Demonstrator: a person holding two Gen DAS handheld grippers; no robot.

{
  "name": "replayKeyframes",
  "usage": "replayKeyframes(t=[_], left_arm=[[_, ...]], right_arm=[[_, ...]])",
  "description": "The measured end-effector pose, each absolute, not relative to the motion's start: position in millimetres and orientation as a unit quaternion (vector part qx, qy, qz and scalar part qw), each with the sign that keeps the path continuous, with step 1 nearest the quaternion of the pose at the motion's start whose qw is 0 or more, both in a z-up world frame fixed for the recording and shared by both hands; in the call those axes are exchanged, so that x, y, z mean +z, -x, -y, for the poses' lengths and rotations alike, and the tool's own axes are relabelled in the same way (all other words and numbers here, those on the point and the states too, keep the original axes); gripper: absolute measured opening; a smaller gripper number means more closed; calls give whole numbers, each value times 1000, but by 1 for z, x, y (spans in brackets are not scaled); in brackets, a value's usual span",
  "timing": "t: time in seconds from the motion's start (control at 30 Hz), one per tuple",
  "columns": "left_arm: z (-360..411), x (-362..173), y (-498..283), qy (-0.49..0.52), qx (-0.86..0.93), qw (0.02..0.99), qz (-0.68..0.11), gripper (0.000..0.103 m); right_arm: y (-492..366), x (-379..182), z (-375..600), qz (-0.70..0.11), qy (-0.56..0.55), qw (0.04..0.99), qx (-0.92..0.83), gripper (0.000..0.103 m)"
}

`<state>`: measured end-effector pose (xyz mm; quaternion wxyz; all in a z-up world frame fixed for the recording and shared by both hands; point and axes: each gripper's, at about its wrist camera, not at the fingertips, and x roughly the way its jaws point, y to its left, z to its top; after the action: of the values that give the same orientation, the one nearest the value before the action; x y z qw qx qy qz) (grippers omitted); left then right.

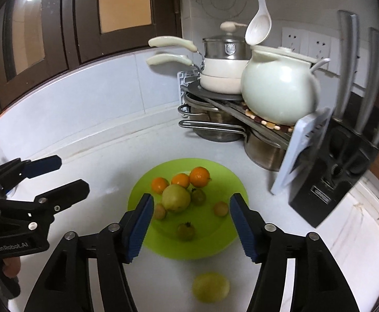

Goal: Organize fruits
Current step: 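Withdraw both tools from the plate toward the last orange and pomelo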

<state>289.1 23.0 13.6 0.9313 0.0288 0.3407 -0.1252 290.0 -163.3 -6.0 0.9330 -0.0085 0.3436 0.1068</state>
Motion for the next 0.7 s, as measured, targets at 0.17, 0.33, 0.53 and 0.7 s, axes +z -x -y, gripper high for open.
replayKeyframes(t=[0.17, 0.33, 0.53, 0.7], left_arm=[[-28, 11, -266, -32, -123, 933, -337, 81], [-32, -1, -250, -44, -117, 929, -348, 81], [-37, -19, -242, -56, -118, 920, -369, 81], [-37, -39, -243, -65, -119, 910, -391, 81]], right_arm=[[-268, -4, 165, -339, 1, 936, 94, 69], [-253, -16, 166, -357, -2, 930, 86, 69], [-239, -38, 167, -387, -9, 920, 67, 69], [-235, -57, 167, -414, -10, 908, 54, 69]])
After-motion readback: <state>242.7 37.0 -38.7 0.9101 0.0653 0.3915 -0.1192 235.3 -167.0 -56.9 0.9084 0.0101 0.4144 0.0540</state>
